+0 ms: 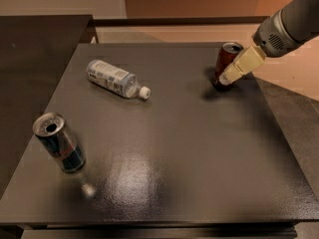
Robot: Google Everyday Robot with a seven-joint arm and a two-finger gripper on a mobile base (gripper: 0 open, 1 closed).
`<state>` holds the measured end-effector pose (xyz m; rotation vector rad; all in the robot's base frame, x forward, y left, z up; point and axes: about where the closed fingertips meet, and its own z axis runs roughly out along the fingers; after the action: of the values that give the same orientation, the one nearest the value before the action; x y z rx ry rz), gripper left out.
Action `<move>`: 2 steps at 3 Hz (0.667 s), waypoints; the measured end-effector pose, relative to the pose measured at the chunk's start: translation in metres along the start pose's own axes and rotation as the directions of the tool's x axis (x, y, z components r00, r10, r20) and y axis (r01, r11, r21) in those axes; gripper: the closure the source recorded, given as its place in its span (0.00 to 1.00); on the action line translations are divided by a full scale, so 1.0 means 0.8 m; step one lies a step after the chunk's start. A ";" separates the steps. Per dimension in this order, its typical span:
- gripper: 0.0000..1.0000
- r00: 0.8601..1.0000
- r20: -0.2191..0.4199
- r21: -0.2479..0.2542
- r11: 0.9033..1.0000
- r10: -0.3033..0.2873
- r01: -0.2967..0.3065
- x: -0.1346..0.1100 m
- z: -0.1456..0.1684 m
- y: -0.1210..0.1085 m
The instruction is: Move coke can near blue plastic bottle
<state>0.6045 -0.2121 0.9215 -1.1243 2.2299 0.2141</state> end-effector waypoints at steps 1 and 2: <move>0.00 0.999 0.026 -0.006 1.000 0.026 -0.026 -0.002 0.020 -0.004; 0.17 0.998 0.042 0.004 0.999 0.051 -0.051 -0.004 0.033 -0.017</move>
Offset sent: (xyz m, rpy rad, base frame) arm 0.0405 -0.0015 -0.0195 0.0757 -0.0226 -0.0765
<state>0.6286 -0.2078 0.9047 -1.0518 2.2230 0.2512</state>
